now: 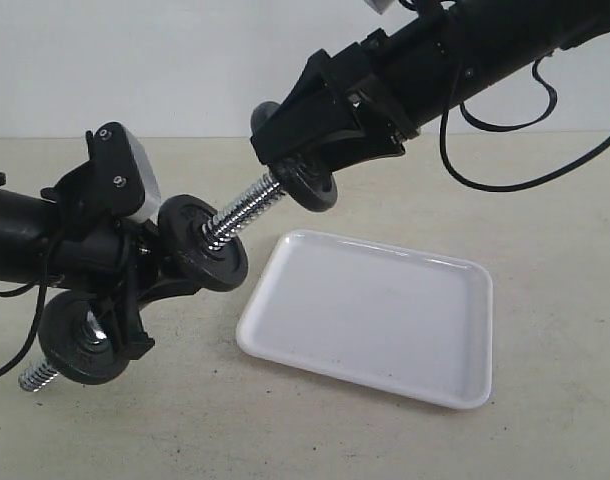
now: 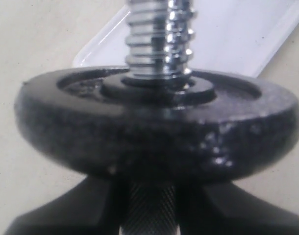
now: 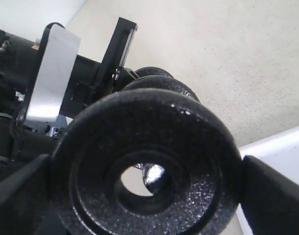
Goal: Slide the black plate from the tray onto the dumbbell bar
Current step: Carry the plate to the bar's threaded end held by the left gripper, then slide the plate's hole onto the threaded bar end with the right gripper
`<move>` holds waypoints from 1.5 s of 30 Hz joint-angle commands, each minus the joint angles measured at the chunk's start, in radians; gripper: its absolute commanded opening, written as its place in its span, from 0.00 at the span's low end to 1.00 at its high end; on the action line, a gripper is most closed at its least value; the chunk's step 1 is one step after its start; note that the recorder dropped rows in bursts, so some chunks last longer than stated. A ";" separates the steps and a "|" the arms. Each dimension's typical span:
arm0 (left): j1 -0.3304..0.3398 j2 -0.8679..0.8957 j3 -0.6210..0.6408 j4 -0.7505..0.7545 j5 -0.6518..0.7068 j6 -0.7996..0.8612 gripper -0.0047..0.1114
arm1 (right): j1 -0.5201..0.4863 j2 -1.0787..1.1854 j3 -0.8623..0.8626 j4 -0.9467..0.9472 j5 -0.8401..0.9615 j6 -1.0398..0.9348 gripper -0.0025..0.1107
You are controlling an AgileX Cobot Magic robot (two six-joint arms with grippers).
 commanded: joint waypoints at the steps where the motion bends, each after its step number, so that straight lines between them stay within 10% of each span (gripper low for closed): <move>1: -0.004 -0.044 -0.027 -0.088 0.098 -0.008 0.08 | 0.004 -0.021 -0.013 0.075 0.016 -0.011 0.02; 45: -0.004 -0.115 -0.027 -0.244 0.042 0.042 0.08 | 0.089 -0.007 -0.013 0.035 0.016 0.024 0.02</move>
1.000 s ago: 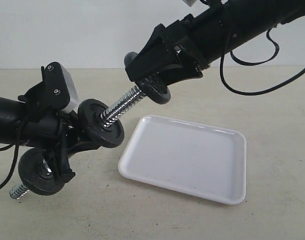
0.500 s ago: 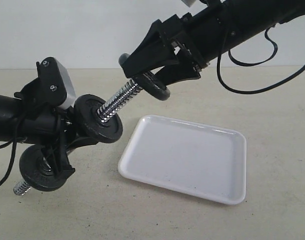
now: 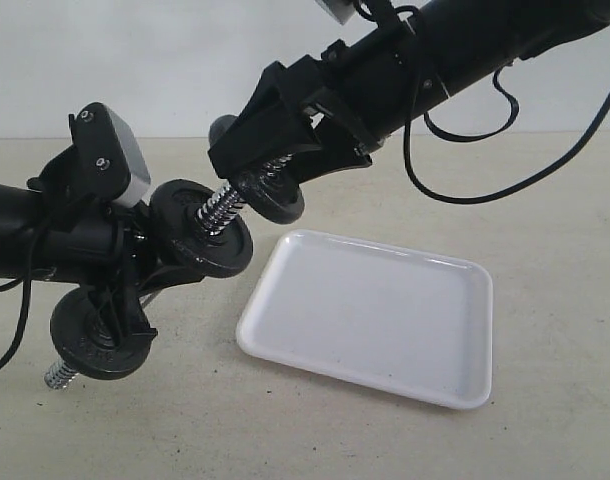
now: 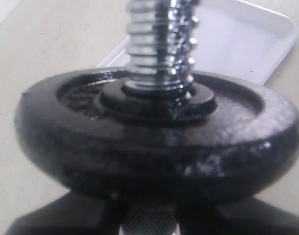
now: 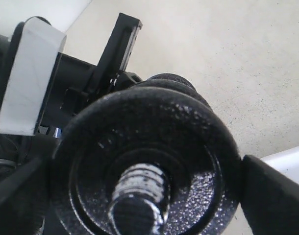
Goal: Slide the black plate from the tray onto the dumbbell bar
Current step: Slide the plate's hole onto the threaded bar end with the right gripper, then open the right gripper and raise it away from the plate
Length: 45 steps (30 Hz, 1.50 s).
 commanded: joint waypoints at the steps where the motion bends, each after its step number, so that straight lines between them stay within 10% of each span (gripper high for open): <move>1: -0.001 -0.051 -0.048 -0.148 0.017 0.002 0.08 | 0.007 -0.016 -0.007 0.027 0.058 -0.012 0.02; 37: -0.001 0.088 -0.048 -0.157 0.035 0.002 0.08 | 0.052 0.120 -0.007 -0.146 0.018 0.055 0.04; 40: -0.001 0.088 -0.048 -0.157 0.037 0.002 0.08 | 0.050 0.147 -0.007 -0.091 0.058 0.015 0.35; 43: -0.001 0.088 -0.048 -0.157 0.039 0.002 0.08 | 0.050 0.146 -0.007 -0.054 0.058 0.000 0.93; 45: -0.001 0.088 -0.048 -0.157 0.039 0.002 0.08 | 0.050 0.145 -0.007 -0.018 0.058 -0.051 0.94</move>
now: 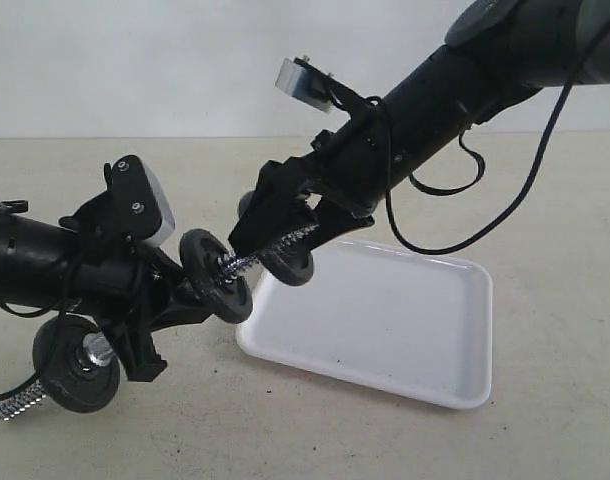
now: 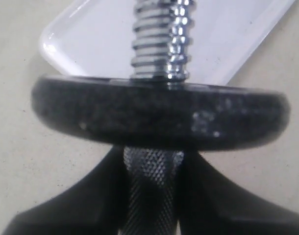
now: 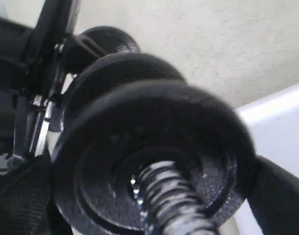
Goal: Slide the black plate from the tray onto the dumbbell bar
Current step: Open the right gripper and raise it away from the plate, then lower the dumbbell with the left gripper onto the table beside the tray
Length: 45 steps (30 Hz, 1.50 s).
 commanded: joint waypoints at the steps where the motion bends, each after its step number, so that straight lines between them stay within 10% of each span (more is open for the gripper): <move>1: 0.005 -0.049 -0.051 -0.162 0.058 0.002 0.08 | 0.018 -0.015 -0.003 0.128 0.095 -0.086 0.94; 25: 0.005 -0.049 -0.051 -0.265 -0.041 -0.047 0.08 | -0.101 -0.070 -0.354 -0.058 0.095 0.081 0.94; 45: 0.007 -0.004 -0.117 -0.265 -0.107 -0.570 0.08 | -0.101 -0.073 -0.352 -0.039 0.095 0.096 0.94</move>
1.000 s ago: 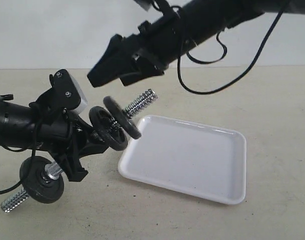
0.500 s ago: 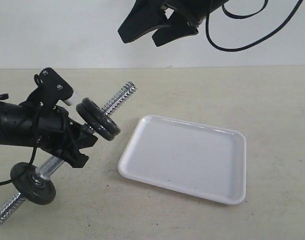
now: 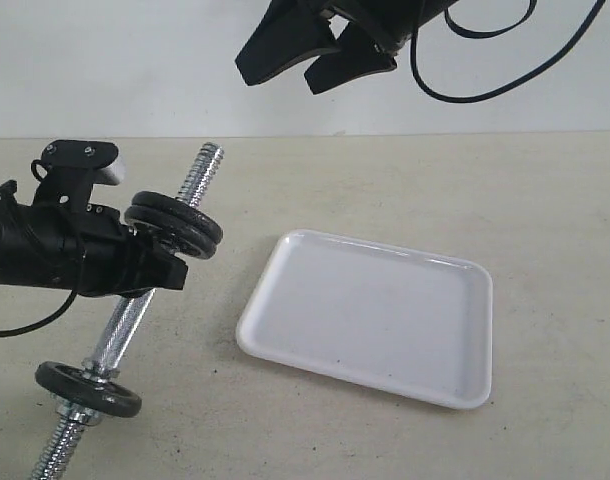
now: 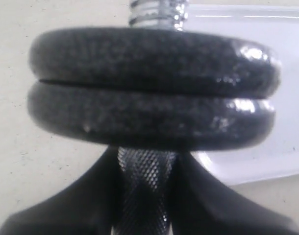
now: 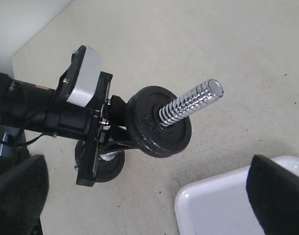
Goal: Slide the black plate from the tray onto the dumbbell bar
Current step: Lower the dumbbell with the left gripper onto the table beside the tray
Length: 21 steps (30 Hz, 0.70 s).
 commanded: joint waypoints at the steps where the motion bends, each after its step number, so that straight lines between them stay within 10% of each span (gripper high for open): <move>1: -0.001 -0.008 -0.105 -0.071 0.117 -0.076 0.08 | -0.006 -0.014 -0.005 0.017 0.007 0.003 0.94; 21: 0.000 0.305 -0.368 -0.071 0.124 -0.067 0.08 | 0.005 -0.014 -0.005 0.019 0.007 0.050 0.94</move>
